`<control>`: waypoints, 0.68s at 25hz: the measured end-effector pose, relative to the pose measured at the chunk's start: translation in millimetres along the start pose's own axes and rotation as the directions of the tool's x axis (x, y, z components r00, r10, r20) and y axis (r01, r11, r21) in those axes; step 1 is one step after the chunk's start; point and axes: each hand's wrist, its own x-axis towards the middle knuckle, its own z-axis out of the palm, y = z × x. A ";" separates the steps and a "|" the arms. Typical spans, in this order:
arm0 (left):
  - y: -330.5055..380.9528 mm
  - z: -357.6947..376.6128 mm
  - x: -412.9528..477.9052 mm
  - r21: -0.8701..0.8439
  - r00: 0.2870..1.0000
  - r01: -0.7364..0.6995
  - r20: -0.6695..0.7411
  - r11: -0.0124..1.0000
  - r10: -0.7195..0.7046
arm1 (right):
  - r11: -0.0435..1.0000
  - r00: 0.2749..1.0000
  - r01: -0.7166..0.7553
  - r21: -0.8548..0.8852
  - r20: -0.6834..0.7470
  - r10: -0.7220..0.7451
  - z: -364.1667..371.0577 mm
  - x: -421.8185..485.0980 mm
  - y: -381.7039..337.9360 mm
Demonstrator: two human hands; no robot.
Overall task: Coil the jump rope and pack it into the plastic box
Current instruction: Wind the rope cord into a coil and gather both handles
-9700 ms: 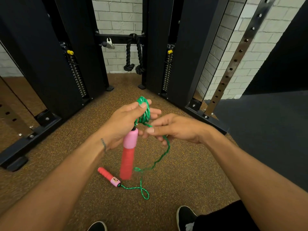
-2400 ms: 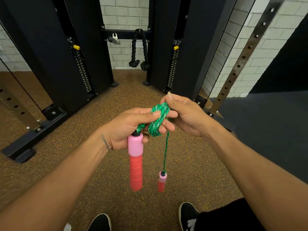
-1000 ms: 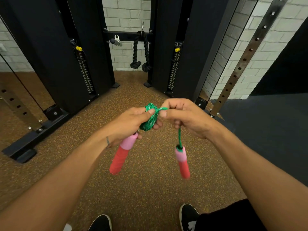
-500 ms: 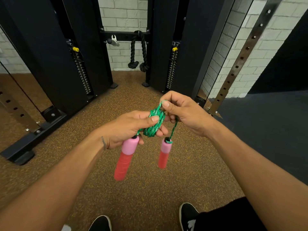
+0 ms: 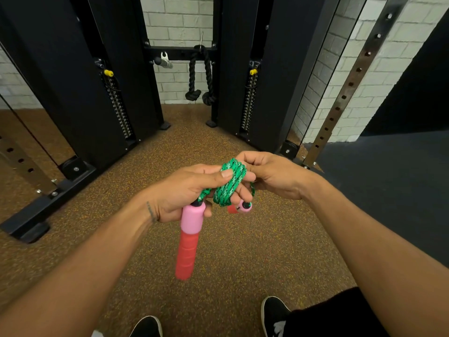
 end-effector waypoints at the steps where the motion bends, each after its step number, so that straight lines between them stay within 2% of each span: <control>1: -0.2 0.5 0.9 -0.022 1.000 -0.010 -0.009 1.000 0.010 | 1.000 1.000 -0.016 0.008 0.012 0.016 -1.1 0.6 1.0; 8: -0.3 3.3 4.0 -0.053 0.996 -0.069 -0.066 0.996 0.065 | 0.995 0.995 -0.100 0.004 0.023 0.100 6.1 4.1 4.7; 10: 2.7 7.0 5.3 -0.094 0.983 -0.122 -0.148 0.988 0.107 | 0.984 0.987 -0.150 -0.095 0.035 0.154 11.6 2.1 7.4; 13: 6.8 5.4 10.1 -0.092 0.926 -0.207 -0.340 0.974 0.165 | 0.944 0.963 -0.165 -0.284 0.159 0.217 27.5 2.8 8.8; 15: 5.8 2.3 12.3 -0.017 0.878 -0.186 -0.451 0.982 0.159 | 0.935 0.960 -0.147 -0.322 0.181 0.213 36.1 3.9 1.0; 17: 6.2 0.9 12.2 -0.035 0.861 -0.140 -0.497 0.990 0.104 | 0.928 0.967 -0.099 -0.360 0.185 0.174 37.2 3.2 -9.2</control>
